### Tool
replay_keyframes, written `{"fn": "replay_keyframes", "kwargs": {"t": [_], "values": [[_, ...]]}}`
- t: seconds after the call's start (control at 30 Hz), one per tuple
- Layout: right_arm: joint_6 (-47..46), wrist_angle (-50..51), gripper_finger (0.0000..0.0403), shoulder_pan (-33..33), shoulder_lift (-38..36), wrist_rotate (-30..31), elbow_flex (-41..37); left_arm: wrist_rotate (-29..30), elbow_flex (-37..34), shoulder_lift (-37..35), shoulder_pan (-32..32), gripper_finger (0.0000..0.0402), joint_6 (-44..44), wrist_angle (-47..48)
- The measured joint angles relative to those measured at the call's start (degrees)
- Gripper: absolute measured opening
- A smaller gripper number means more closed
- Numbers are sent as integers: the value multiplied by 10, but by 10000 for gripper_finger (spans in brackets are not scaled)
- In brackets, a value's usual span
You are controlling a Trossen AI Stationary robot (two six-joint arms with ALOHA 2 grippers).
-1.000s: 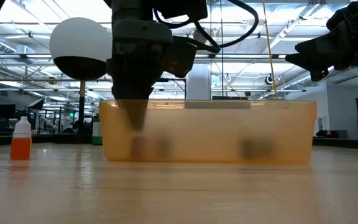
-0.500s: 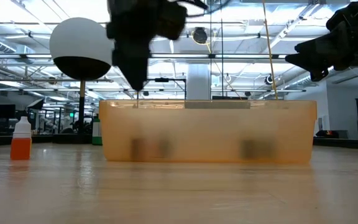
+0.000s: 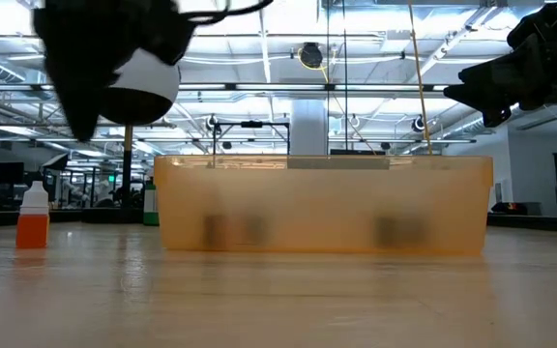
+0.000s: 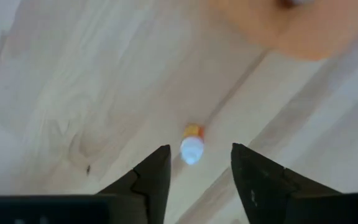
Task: Pick & Place food coloring
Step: Put the small orange food coloring bottle into the container
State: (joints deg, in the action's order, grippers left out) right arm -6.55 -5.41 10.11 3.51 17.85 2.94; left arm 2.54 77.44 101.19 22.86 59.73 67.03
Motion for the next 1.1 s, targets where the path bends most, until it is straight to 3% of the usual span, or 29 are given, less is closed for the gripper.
{"fn": "replay_keyframes", "kwargs": {"t": [0.17, 0.4, 0.57, 1.1], "values": [[0, 0, 177, 0, 0, 0, 0, 1, -46, 0, 10, 208, 58, -3], [0, 0, 176, 0, 0, 0, 0, -33, -111, 0, 12, 227, 73, -96], [0, 0, 178, 0, 0, 0, 0, -32, -135, 0, 12, 220, 68, -143], [0, 0, 178, 0, 0, 0, 0, -40, -140, 0, 12, 170, 69, -147]]}}
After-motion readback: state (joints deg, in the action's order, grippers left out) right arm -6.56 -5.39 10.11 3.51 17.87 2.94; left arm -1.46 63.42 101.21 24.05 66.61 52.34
